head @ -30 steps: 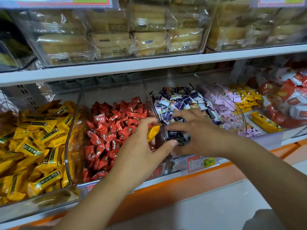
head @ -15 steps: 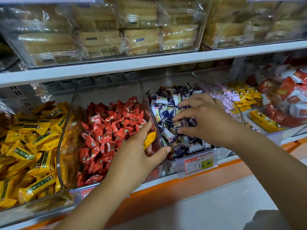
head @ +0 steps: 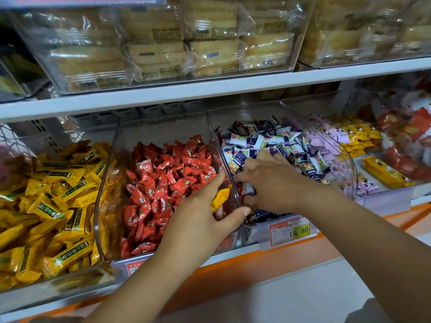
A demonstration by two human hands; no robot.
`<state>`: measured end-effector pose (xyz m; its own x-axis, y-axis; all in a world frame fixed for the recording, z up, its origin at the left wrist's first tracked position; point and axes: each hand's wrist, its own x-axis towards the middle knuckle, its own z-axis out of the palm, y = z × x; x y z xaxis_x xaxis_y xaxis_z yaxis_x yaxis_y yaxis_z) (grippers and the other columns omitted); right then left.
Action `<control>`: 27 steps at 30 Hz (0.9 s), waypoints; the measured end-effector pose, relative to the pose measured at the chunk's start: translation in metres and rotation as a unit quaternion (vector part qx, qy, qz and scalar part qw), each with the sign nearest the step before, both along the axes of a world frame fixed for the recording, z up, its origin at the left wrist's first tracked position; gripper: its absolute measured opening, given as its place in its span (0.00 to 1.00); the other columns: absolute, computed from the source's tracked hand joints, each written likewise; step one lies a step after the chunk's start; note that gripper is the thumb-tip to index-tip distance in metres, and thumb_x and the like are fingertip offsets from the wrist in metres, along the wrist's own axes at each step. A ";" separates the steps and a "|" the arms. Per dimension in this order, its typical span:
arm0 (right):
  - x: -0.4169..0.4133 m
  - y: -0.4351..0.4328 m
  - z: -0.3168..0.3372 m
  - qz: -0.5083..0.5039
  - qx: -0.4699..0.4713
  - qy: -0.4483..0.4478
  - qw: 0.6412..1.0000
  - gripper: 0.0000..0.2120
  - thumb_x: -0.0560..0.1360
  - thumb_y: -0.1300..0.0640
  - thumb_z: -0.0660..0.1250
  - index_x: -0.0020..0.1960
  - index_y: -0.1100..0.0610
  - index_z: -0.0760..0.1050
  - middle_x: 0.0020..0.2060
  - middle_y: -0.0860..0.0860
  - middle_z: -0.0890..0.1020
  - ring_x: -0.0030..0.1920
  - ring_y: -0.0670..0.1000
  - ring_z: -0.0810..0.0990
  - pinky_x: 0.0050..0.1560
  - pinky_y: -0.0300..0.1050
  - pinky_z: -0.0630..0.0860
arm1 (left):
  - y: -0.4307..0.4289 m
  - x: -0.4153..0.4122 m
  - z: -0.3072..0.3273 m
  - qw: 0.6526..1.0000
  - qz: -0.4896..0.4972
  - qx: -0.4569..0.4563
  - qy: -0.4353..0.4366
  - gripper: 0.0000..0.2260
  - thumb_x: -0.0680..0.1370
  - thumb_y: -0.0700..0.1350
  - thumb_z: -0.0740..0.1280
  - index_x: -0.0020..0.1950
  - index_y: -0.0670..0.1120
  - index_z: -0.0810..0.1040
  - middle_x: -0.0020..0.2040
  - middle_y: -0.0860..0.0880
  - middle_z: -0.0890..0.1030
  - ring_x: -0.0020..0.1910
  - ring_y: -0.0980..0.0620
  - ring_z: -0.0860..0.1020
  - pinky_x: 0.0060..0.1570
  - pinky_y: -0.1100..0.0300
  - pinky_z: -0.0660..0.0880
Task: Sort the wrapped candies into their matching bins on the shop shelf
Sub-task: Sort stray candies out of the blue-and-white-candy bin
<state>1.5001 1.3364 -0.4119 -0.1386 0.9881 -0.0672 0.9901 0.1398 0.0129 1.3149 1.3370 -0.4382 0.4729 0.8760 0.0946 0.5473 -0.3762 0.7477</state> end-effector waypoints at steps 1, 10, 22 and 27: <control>-0.003 0.000 -0.003 0.002 0.001 -0.021 1.000 0.25 0.76 0.41 0.63 0.72 0.43 0.66 0.50 0.46 0.65 0.61 0.51 0.61 0.59 0.48 0.58 | 0.000 0.000 0.000 1.000 0.000 0.002 0.000 0.36 0.70 0.64 0.69 0.75 0.64 0.59 0.37 0.54 0.75 0.39 0.59 0.75 0.41 0.63 0.73; -0.011 -0.005 -0.007 0.022 0.042 -0.039 0.998 0.16 0.76 0.49 0.66 0.64 0.48 0.73 0.47 0.46 0.69 0.52 0.50 0.61 0.53 0.45 0.56 | 0.000 -0.001 0.000 1.000 -0.007 0.008 0.008 0.36 0.71 0.64 0.68 0.76 0.63 0.58 0.37 0.54 0.75 0.35 0.58 0.73 0.39 0.61 0.72; 0.009 -0.006 -0.002 -0.056 0.060 0.281 0.956 0.08 0.72 0.47 0.72 0.50 0.45 0.82 0.46 0.40 0.77 0.48 0.40 0.75 0.53 0.39 0.70 | 0.000 -0.001 0.002 1.000 -0.010 -0.011 0.013 0.36 0.70 0.66 0.67 0.75 0.66 0.56 0.38 0.54 0.75 0.36 0.60 0.74 0.38 0.64 0.73; 0.018 -0.012 0.015 -0.101 0.044 0.471 0.875 0.06 0.71 0.53 0.74 0.48 0.50 0.83 0.44 0.41 0.84 0.45 0.35 0.80 0.41 0.23 0.72 | 0.000 0.000 0.002 0.999 -0.013 -0.009 0.029 0.36 0.71 0.66 0.66 0.75 0.66 0.54 0.38 0.55 0.76 0.37 0.58 0.76 0.40 0.60 0.75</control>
<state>1.5179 1.3248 -0.3972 0.0872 0.9944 0.0599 0.5710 -0.0006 -0.8209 1.3145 1.3368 -0.4361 0.4998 0.8647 0.0505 0.5805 -0.3776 0.7214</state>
